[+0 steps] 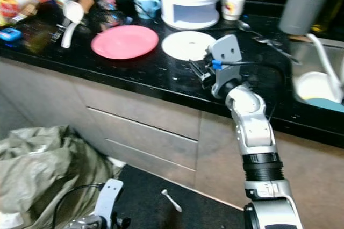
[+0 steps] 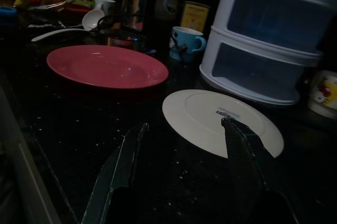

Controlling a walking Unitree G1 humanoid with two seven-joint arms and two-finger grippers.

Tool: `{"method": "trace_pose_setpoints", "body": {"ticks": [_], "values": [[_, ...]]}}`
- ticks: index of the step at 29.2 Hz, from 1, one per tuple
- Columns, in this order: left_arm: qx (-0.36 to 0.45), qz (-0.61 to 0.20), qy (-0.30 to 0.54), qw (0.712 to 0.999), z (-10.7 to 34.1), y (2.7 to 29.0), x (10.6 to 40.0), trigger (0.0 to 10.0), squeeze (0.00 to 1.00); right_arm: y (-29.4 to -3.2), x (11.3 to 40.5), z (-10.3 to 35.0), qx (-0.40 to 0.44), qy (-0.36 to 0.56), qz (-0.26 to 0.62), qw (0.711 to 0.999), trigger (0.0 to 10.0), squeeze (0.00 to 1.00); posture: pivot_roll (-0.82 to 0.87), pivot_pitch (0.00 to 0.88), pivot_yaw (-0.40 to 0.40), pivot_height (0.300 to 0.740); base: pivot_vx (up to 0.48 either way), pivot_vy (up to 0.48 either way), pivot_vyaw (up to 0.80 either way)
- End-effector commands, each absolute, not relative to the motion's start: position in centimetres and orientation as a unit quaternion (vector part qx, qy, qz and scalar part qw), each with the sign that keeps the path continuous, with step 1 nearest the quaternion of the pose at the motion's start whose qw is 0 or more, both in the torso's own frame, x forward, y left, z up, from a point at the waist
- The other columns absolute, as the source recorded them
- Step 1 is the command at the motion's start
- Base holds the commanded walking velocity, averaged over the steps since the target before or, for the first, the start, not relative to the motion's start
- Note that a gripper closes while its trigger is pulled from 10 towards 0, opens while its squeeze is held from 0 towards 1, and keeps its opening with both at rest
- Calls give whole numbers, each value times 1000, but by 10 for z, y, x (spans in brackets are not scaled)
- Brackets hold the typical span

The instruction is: Kitchen organization

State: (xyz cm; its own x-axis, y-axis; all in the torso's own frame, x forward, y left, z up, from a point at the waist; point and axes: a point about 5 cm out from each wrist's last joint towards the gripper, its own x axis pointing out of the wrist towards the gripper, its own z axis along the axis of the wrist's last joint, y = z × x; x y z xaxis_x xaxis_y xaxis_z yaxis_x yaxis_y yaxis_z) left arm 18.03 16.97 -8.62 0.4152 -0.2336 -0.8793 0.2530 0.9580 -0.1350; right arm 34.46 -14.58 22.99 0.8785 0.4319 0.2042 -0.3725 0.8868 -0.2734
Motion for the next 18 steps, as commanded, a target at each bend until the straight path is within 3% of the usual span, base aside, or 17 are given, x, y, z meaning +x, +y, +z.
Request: {"method": "trace_pose_setpoints", "body": {"ticks": [1,15,18], "values": [[11,-142,526,839,-87,170,179,10000,0,-148,345,228,-114,-130,203,964,10000,0,-58,0,52,740,0,0,0],[2,-145,528,837,-87,168,178,10000,0,-163,351,221,-112,-109,147,977,10000,0,-63,0,53,740,0,-300,0],[1,-146,528,836,-87,168,178,10000,0,-168,352,221,-111,-103,137,979,10000,0,-63,0,53,740,0,-306,-800]]}}
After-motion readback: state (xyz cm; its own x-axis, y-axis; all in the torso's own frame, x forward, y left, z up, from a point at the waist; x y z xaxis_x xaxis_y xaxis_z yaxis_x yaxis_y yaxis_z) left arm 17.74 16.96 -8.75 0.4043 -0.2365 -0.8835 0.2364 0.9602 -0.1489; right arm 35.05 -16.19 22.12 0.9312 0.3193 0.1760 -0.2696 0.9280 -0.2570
